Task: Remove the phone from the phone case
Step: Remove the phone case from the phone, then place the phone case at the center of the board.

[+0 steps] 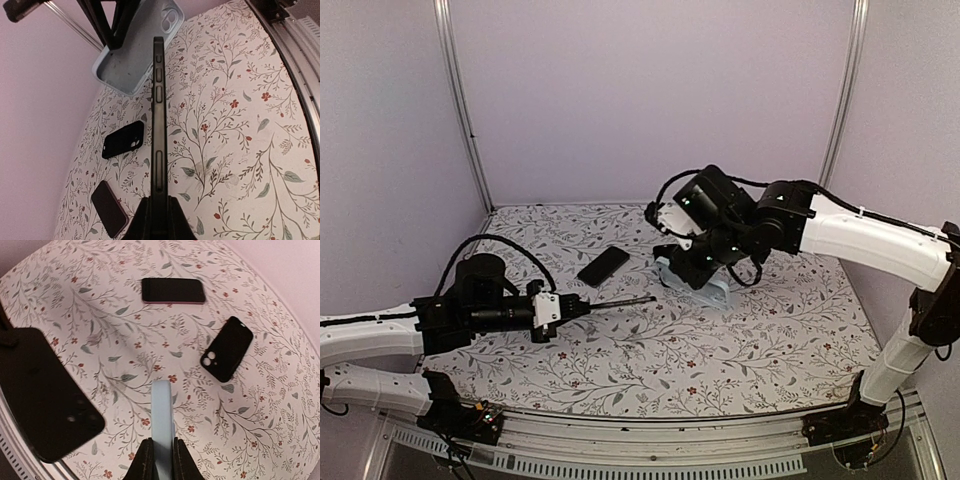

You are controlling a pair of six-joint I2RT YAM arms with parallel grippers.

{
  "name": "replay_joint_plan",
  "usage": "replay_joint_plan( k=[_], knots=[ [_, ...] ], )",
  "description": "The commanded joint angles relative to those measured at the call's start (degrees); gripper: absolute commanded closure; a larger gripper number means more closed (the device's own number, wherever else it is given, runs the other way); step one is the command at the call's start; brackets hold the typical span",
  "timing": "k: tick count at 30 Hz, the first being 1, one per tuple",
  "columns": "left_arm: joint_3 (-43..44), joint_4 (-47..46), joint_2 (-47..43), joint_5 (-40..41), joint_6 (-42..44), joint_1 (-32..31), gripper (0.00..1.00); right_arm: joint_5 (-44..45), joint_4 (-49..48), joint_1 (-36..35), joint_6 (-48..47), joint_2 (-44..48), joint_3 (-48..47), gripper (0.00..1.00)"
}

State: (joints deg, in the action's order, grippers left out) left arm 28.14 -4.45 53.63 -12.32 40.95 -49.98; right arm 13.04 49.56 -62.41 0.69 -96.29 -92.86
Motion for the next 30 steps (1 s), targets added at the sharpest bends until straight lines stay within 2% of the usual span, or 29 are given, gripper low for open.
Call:
replay_joint_plan(
  k=[1, 6, 12, 18, 30],
  knots=[
    [0.95, -4.54, -0.58, 0.49, 0.08, 0.05, 1.0, -0.23, -10.04, 9.5, 8.48, 8.72, 7.25, 1.0],
    [0.94, -4.6, -0.63, 0.33, -0.16, 0.05, 1.0, -8.58, -23.98, 21.28, 16.47, 17.5, 21.38, 1.0],
    [0.95, -4.6, -0.71, 0.06, -0.51, 0.04, 1.0, -13.32, -35.43, 29.1, 23.35, 17.78, 29.02, 1.0],
    [0.94, -4.6, -0.8, 0.18, -0.59, 0.05, 1.0, -21.69, -50.74, 35.4, 28.34, 12.51, 34.41, 1.0],
    [0.75, -4.6, -0.71, 0.45, -0.52, 0.05, 1.0, -21.93, -67.84, 36.99, 32.46, -6.57, 33.08, 1.0]
  ],
)
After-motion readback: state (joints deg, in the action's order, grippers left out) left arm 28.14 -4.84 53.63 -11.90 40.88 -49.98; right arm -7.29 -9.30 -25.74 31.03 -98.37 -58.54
